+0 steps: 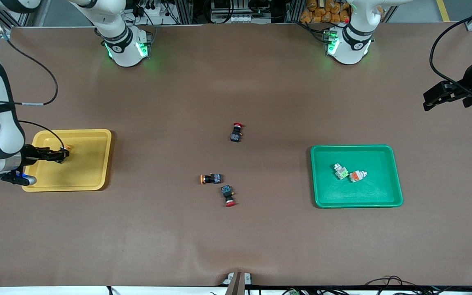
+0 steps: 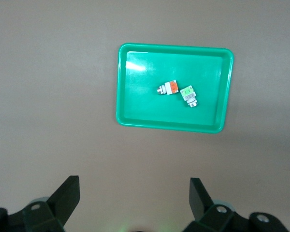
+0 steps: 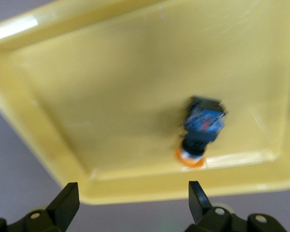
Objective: Place green and yellow buttons in trays
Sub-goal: 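Lower the yellow button into the yellow tray and open the right gripper, then move the right gripper to the second yellow-capped button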
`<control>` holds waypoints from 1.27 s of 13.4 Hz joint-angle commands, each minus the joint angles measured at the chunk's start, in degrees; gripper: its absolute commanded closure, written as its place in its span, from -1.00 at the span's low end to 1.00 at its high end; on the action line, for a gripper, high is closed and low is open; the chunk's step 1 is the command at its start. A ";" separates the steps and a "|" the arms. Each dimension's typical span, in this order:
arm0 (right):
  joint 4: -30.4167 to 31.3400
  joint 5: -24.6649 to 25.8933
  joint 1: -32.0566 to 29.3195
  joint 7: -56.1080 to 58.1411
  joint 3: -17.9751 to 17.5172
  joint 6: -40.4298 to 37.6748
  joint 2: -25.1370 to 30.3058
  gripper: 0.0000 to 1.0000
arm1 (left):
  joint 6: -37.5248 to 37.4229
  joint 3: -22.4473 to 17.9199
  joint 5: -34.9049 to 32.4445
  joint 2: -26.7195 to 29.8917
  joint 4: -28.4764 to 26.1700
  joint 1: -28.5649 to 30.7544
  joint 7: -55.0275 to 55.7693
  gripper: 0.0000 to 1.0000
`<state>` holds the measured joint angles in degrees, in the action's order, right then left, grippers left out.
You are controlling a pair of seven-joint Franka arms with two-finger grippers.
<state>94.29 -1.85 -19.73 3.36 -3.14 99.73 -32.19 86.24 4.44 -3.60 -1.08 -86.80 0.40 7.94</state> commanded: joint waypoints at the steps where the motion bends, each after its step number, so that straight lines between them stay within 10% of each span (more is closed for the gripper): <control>1: 0.99 -0.70 4.69 -8.77 0.24 -3.57 4.84 -1.00 | 0.16 -0.22 0.88 1.69 -1.88 0.57 -1.88 -1.00; 17: -11.75 -8.70 30.36 -61.00 0.24 -8.43 8.28 -1.00 | -2.20 1.27 0.88 2.48 -1.97 0.13 -1.88 -1.00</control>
<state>84.02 -10.06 8.03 -53.34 -3.60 90.49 -23.51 85.42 5.37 -3.56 -0.23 -87.63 0.23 7.44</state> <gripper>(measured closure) 0.000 0.000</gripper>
